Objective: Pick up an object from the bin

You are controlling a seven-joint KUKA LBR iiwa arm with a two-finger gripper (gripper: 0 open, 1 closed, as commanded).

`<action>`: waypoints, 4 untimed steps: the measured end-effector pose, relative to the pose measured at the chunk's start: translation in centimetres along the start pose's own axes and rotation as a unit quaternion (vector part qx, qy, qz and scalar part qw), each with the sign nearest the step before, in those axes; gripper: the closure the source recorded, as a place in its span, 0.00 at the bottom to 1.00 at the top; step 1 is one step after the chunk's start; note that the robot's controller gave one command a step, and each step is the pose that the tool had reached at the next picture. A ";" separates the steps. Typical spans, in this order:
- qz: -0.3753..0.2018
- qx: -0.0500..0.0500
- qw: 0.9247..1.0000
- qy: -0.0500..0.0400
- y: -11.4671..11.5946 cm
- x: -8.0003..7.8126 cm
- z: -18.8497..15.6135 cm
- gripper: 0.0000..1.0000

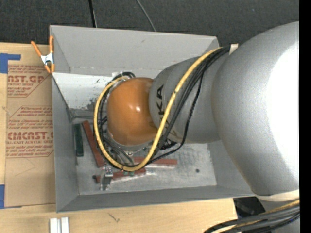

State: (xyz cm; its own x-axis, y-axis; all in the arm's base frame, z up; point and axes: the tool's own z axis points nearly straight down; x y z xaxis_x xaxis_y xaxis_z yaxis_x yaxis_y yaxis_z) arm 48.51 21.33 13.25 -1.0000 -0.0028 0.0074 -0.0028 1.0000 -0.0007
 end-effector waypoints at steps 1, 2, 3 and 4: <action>0.001 -0.001 1.000 -0.003 -0.1 -0.2 -0.3 0.00; -0.038 -0.001 0.999 -0.007 -4.7 0.3 5.5 0.00; -0.005 0.000 1.000 -0.002 -5.0 0.5 1.4 0.00; -0.013 -0.001 1.000 -0.004 -4.0 0.4 0.7 0.00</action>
Offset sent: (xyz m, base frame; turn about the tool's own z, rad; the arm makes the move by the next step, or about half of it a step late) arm -0.0051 -0.0545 -0.0625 -0.0817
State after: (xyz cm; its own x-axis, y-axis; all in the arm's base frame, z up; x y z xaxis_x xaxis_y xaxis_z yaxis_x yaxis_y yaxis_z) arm 48.10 17.30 12.60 -0.9996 -0.0286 -0.0011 -0.0286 0.9996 0.0007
